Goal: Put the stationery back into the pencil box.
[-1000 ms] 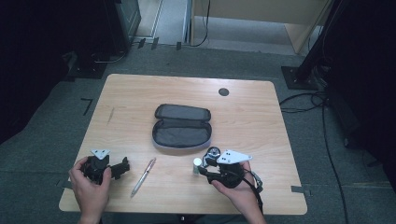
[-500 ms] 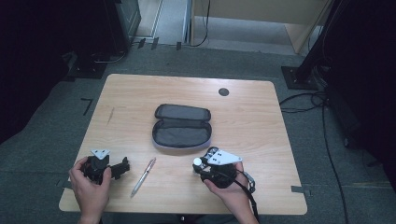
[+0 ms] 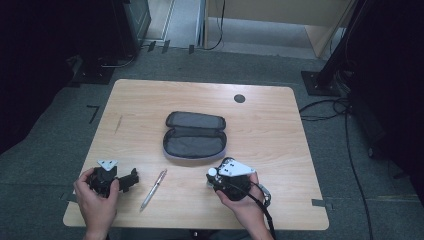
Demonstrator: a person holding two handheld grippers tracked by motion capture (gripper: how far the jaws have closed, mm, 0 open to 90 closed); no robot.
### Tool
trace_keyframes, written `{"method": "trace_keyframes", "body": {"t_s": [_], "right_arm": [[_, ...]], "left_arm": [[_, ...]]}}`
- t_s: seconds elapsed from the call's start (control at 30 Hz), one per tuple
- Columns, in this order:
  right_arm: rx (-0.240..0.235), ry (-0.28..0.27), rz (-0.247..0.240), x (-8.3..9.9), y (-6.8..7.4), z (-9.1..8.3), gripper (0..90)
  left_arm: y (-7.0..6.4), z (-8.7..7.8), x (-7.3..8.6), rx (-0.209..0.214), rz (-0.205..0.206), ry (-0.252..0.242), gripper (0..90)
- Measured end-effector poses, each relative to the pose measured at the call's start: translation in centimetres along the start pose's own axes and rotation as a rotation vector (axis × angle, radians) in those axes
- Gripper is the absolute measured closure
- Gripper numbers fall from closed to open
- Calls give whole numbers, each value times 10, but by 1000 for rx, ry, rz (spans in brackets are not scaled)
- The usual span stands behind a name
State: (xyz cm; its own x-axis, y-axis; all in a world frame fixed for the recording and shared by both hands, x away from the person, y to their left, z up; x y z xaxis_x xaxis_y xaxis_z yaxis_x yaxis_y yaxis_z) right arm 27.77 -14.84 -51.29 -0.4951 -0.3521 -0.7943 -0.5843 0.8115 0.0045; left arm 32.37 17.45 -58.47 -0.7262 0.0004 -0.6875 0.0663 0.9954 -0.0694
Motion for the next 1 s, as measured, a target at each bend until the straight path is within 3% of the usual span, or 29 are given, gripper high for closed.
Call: {"method": "trace_keyframes", "body": {"t_s": [0.4, 0.83, 1.0], "right_arm": [[18, -10, 26, -20, -4, -5, 656], [48, -54, 36, -57, -24, -15, 656], [56, -64, 36, -69, -28, -11, 656]], "left_arm": [[0, 0, 0, 1, 1, -1, 0], [0, 0, 0, 2, 6, 1, 0], [0, 0, 0, 2, 7, 1, 0]]}}
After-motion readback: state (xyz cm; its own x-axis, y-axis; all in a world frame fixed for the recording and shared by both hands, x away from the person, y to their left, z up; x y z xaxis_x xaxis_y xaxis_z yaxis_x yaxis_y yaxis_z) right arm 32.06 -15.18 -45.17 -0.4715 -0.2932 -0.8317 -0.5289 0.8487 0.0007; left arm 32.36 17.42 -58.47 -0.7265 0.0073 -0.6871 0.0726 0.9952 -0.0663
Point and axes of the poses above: each handheld gripper's, and its own axes: z roughly forward along the jaws, x roughly out of its underside, y roughly to its left, the point moved 9 cm from there along z, roughly forward along the jaws, and after that the axes turned 6 degrees about x, right-handed, at the moved point
